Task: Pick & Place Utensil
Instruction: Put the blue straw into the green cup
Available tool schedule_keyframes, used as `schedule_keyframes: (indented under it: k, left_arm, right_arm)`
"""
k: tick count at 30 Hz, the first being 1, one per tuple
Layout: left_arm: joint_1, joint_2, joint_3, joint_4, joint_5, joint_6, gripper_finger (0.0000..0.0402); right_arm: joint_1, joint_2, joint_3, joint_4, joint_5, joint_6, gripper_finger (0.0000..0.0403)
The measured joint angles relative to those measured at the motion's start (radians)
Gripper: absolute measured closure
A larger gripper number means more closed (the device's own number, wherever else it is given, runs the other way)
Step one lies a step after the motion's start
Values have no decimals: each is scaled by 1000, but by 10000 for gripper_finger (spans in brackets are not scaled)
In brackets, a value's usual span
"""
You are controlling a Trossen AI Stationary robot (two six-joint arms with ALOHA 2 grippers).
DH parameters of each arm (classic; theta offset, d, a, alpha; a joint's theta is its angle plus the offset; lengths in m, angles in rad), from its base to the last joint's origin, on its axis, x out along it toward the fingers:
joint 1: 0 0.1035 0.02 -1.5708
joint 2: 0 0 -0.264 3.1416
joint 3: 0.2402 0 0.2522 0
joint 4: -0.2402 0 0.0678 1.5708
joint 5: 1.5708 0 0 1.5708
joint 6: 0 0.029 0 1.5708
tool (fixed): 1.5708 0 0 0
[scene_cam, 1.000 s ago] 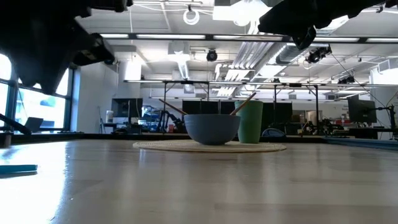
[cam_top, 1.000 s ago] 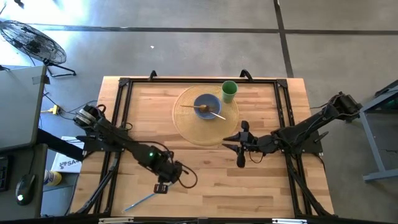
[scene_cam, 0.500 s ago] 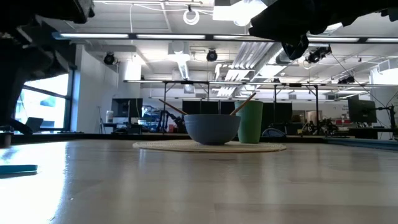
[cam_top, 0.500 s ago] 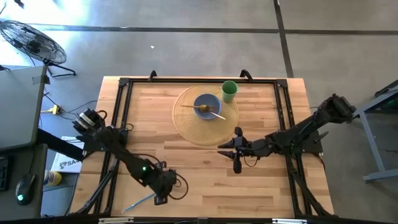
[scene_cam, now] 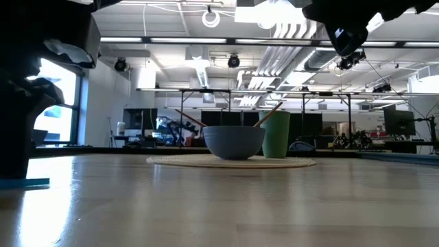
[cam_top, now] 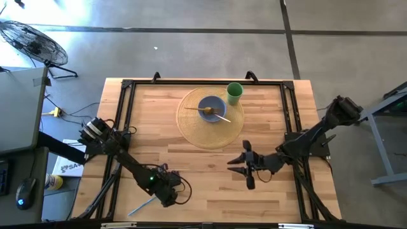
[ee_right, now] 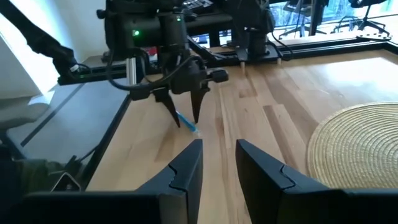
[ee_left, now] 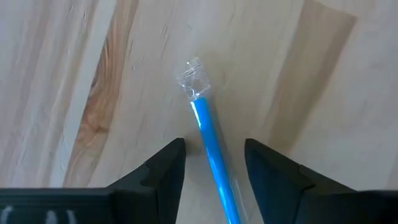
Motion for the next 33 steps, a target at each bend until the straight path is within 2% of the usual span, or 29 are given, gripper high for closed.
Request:
schedule_keyframes:
  k: [4, 13, 22, 26, 30, 33]
  left_arm:
    - [1, 3, 2, -24, -8, -41, 263]
    - [49, 5, 1, -77, 21, -81, 392]
    - [59, -34, 3, -66, -21, 32, 398]
    - [66, -117, 23, -60, -158, 110, 399]
    - [74, -227, 22, -54, -226, 204, 400]
    - [84, -320, 22, -27, -355, 283, 400]
  right_arm:
    - [22, 0, 0, -1, 15, -4, 313]
    - [26, 0, 0, -3, 2, 4, 313]
    - [26, 0, 0, -7, 1, 7, 313]
    - [26, 0, 0, -21, 1, 2, 313]
    - [25, 0, 0, -37, 10, 0, 313]
    - [25, 0, 0, -53, 26, -1, 313]
